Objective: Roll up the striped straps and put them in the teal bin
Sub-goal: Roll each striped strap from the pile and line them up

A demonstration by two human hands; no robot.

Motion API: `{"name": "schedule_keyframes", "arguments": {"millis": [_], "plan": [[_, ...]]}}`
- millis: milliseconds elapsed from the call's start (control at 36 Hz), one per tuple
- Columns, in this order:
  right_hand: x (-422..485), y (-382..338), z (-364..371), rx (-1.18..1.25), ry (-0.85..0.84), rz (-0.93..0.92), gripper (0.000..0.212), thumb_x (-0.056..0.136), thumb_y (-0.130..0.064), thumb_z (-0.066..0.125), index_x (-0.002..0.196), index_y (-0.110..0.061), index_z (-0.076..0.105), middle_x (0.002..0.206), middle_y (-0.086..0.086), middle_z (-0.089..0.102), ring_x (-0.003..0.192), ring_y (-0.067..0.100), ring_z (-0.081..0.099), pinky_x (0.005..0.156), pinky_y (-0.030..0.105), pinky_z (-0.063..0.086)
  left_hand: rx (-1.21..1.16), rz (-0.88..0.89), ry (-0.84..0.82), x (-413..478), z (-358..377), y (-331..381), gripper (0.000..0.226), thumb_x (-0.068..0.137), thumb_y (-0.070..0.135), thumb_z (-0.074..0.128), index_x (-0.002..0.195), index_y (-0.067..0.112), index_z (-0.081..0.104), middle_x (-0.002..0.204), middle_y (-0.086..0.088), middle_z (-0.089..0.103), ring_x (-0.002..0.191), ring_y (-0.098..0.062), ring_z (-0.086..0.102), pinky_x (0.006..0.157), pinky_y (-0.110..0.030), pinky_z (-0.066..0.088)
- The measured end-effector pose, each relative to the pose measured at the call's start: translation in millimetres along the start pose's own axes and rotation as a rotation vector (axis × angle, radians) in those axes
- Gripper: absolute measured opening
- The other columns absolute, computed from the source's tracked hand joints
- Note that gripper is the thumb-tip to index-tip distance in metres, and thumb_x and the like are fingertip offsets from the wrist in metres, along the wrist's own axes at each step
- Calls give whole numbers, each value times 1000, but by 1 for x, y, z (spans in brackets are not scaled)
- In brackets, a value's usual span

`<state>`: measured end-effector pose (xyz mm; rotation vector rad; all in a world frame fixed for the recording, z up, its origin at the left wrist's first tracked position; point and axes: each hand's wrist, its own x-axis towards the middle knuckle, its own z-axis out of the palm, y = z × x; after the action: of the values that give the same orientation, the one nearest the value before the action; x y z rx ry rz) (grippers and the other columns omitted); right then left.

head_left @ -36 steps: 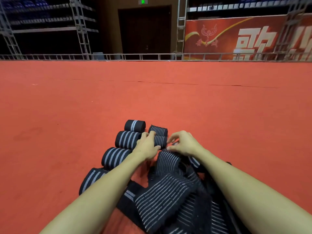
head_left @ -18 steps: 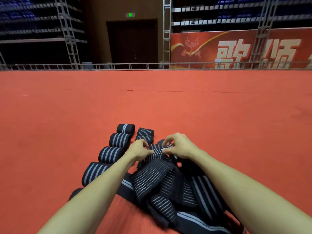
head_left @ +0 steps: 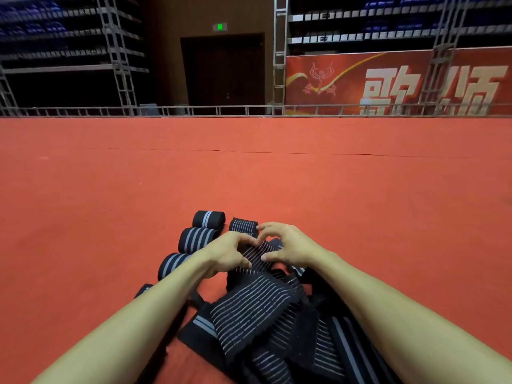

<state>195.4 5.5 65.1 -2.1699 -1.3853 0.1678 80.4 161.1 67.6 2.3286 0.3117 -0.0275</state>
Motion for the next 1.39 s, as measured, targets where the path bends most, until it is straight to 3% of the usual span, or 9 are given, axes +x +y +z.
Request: {"name": "schedule_keyframes", "arguments": {"millis": [111,222,306,556,667,889,1028,1139,1389], "plan": [[7,1,-2,77,49,-4,27,80,-18,80,97,-25,61,153,-7,42,140,13,39,111,29,29,-78,56,-14,-3,-9,0,63,83,-10,65,137,20,56,136,11,54,127,-3,46,94,-6,37],[14,0,-8,140,46,12,36,82,-22,78,103,-19,49,137,-3,56,127,6,47,97,31,40,-212,143,46,-3,-27,-1,67,76,-11,63,123,36,66,136,10,60,131,-10,51,111,-41,41],[19,-5,-13,183,71,3,33,81,-25,78,94,-21,48,116,-5,64,121,13,57,100,43,46,-245,205,30,-9,-42,5,65,77,-14,61,117,37,69,127,9,66,124,-13,58,107,-42,47],[15,-30,-34,273,37,-78,36,77,-12,81,77,-18,46,120,-3,66,117,9,57,89,14,42,-306,260,-39,-32,-61,22,61,84,-23,55,130,16,62,138,9,59,124,-8,58,102,-34,51],[4,-34,-48,266,86,-122,34,70,-13,86,72,-23,54,85,0,65,87,14,63,89,45,52,-320,262,-64,-40,-61,33,56,85,-23,53,126,14,62,126,1,68,114,-20,65,94,-35,55],[-29,-38,-76,48,207,-112,30,67,-18,89,81,-22,63,78,-12,58,68,-2,51,63,17,42,-121,272,-135,-51,-44,62,29,93,2,61,110,24,52,111,-28,63,88,-24,63,86,-50,54],[-59,-27,-103,-80,254,-141,29,67,-19,89,86,-17,68,80,-14,55,74,0,51,69,19,38,14,280,-215,-60,-30,72,40,92,25,67,122,47,53,115,-4,68,110,-31,65,95,-52,53],[-83,-19,-121,-127,276,-131,29,67,-24,90,87,-19,70,80,-16,55,76,-2,52,69,18,39,46,333,-175,-65,-27,85,39,96,19,64,129,38,54,101,35,65,98,4,64,95,-28,48],[-129,-8,-163,-153,383,-88,28,68,-27,89,84,-28,65,86,-12,61,83,10,59,78,27,47,226,504,-126,-62,-31,115,46,92,22,68,132,40,53,134,30,50,113,12,53,100,-19,43]]}}
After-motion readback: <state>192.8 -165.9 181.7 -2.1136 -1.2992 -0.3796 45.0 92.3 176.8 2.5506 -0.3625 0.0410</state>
